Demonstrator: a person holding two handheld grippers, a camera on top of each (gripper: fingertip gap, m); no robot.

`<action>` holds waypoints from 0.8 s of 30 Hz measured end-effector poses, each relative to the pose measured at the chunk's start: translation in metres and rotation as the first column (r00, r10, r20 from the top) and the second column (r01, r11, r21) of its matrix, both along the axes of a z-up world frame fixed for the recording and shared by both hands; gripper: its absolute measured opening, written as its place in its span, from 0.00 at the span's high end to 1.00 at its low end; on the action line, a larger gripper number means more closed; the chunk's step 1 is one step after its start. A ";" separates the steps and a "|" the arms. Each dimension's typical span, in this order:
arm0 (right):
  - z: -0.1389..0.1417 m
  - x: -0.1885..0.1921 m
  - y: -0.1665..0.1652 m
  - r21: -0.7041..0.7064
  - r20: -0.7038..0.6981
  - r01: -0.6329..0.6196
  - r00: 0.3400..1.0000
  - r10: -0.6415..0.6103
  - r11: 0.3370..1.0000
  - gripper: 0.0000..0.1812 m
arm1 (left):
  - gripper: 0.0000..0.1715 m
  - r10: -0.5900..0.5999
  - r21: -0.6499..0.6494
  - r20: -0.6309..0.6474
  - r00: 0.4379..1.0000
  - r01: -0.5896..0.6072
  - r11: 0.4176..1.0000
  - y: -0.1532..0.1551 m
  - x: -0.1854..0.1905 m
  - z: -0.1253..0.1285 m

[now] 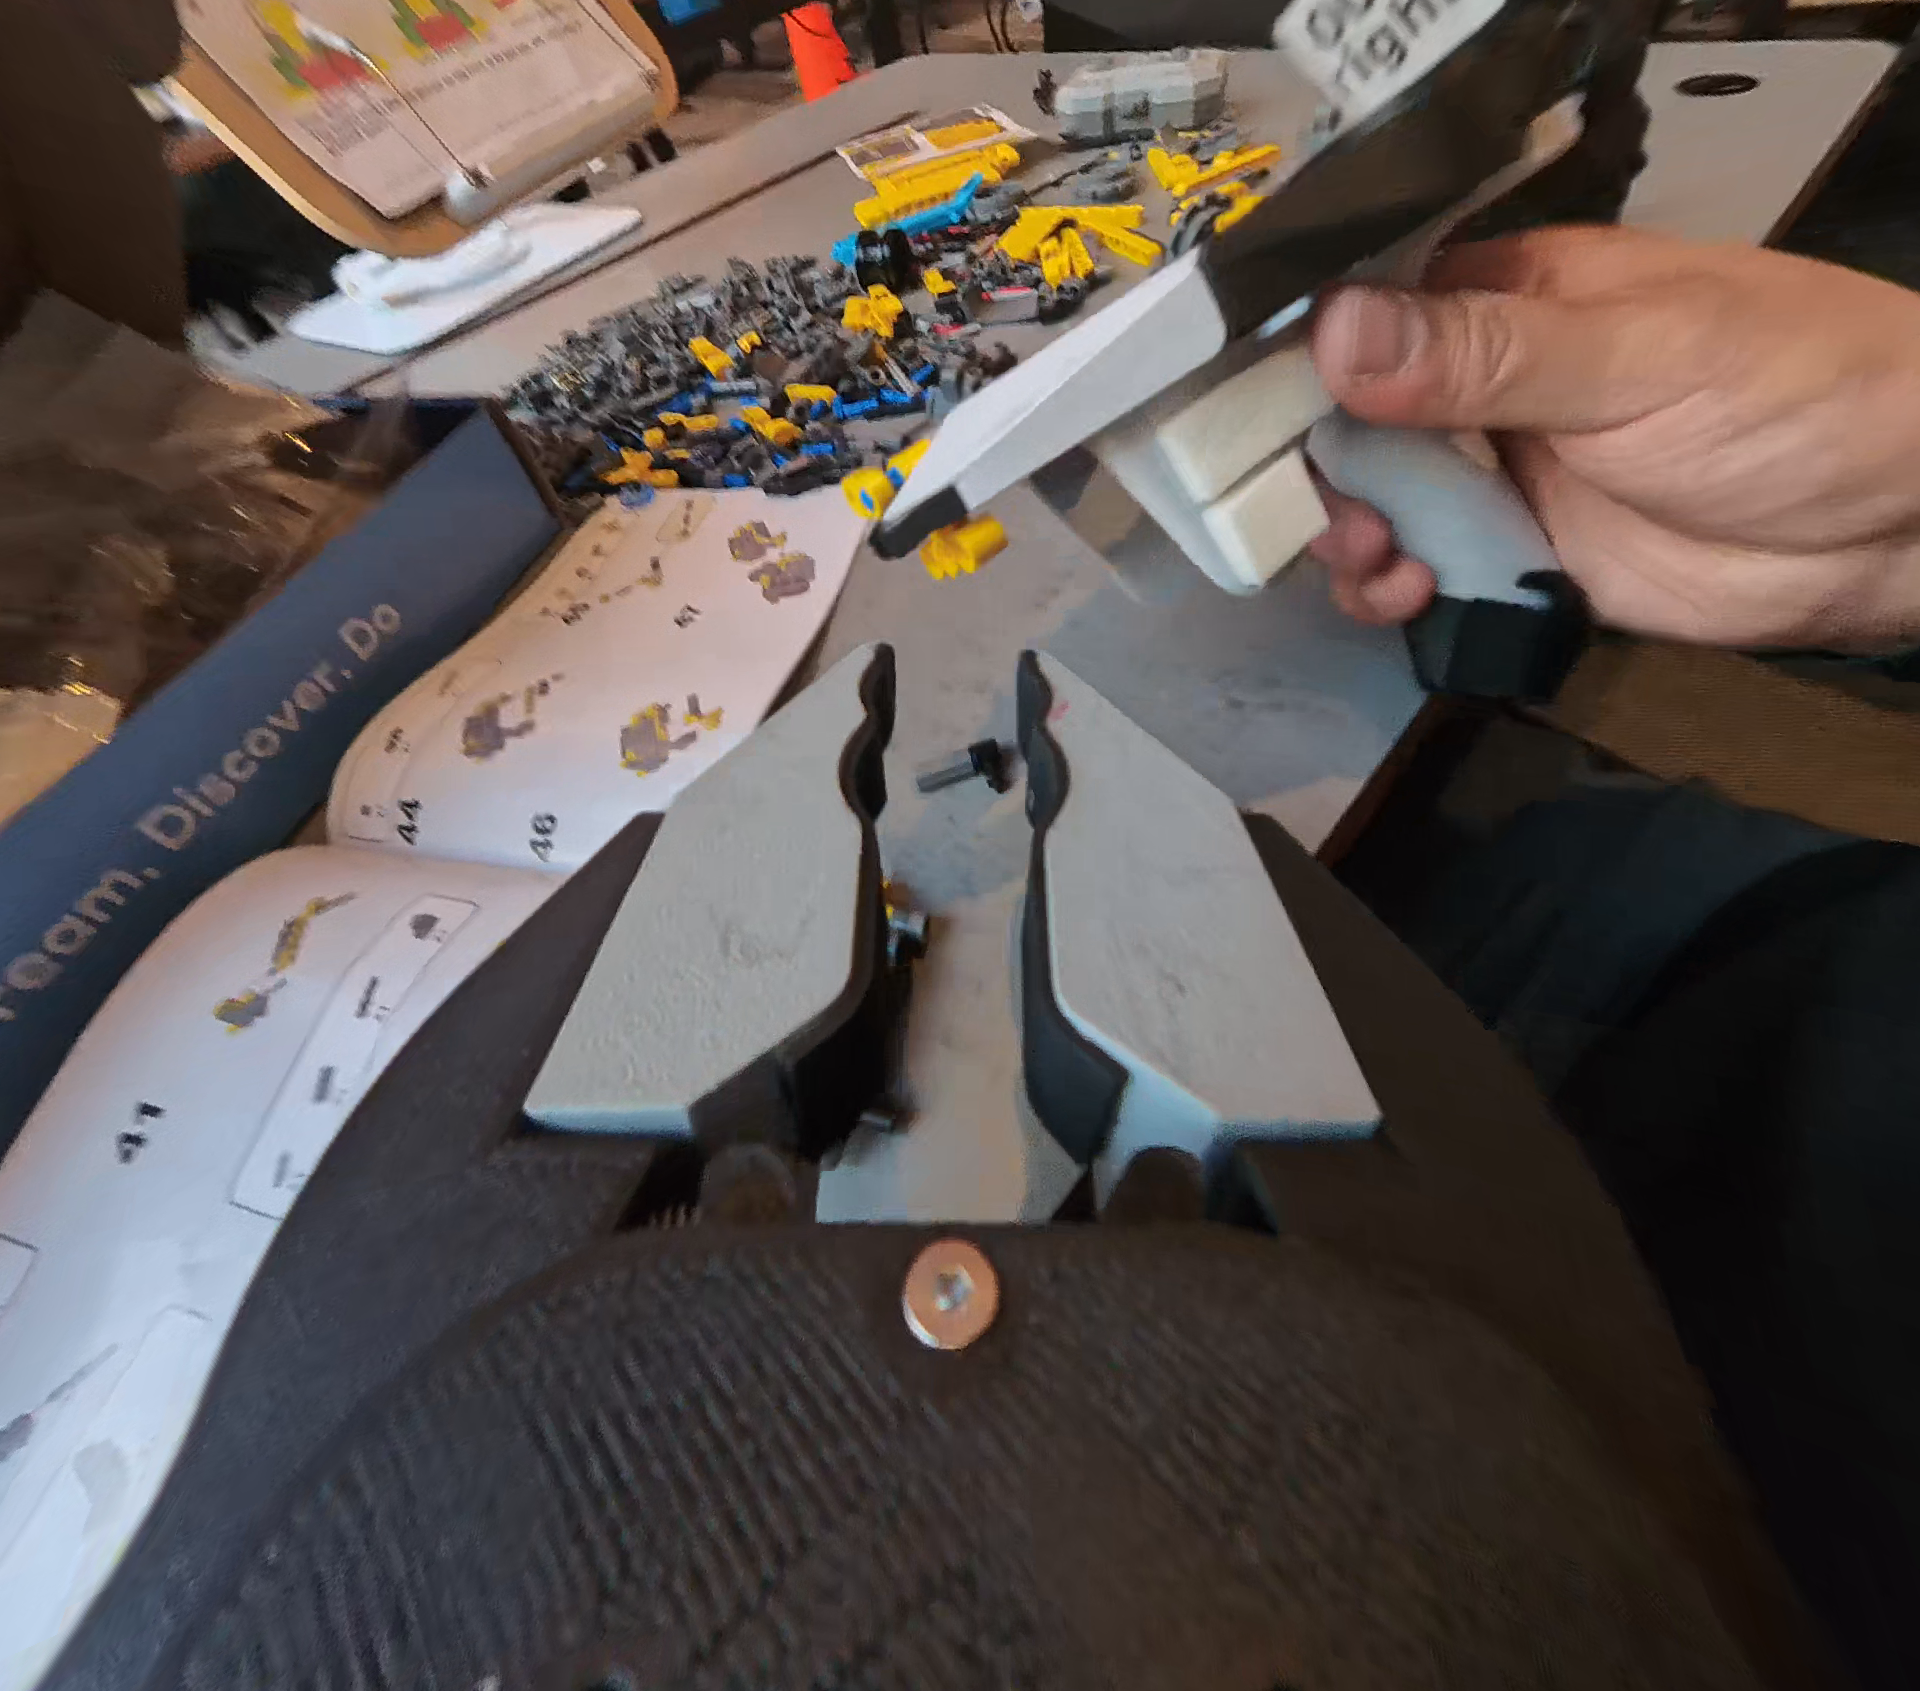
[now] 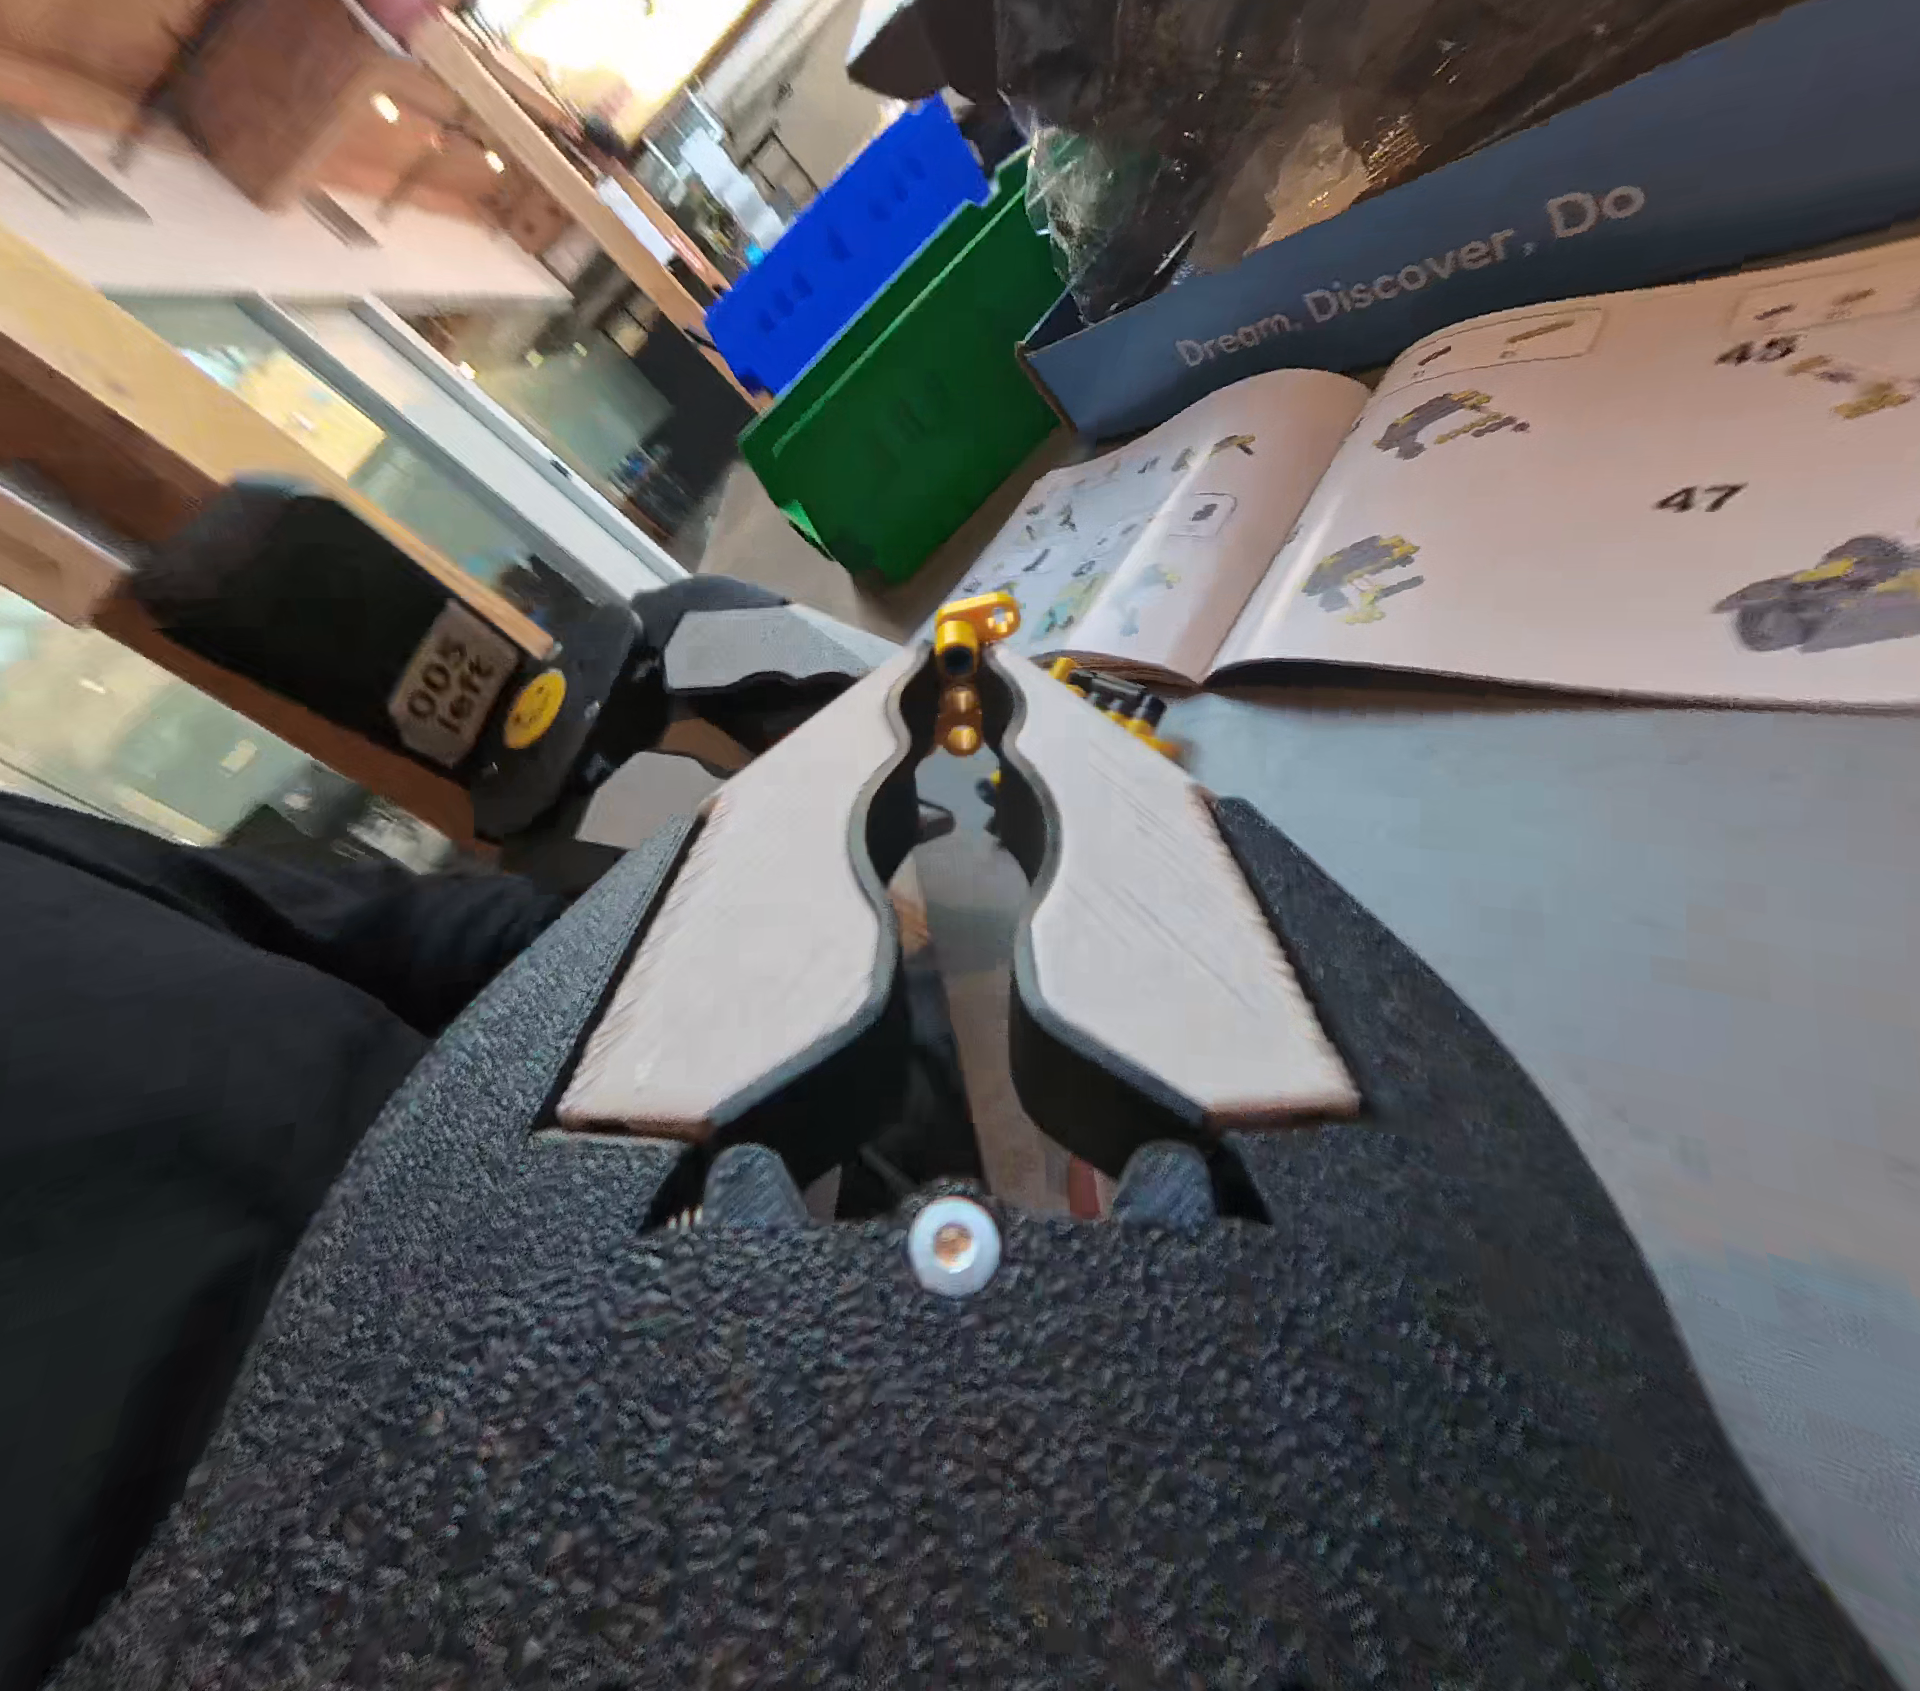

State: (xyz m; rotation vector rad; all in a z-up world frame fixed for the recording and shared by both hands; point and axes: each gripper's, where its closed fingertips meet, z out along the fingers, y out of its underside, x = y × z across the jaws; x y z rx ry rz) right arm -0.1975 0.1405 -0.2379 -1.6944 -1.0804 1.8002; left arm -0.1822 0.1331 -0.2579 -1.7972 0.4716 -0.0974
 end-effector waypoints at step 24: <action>-0.012 -0.008 -0.004 -0.148 0.046 0.096 0.995 -0.090 0.984 0.94 | 0.97 0.081 -0.029 0.209 0.975 -0.077 0.997 0.001 -0.001 0.007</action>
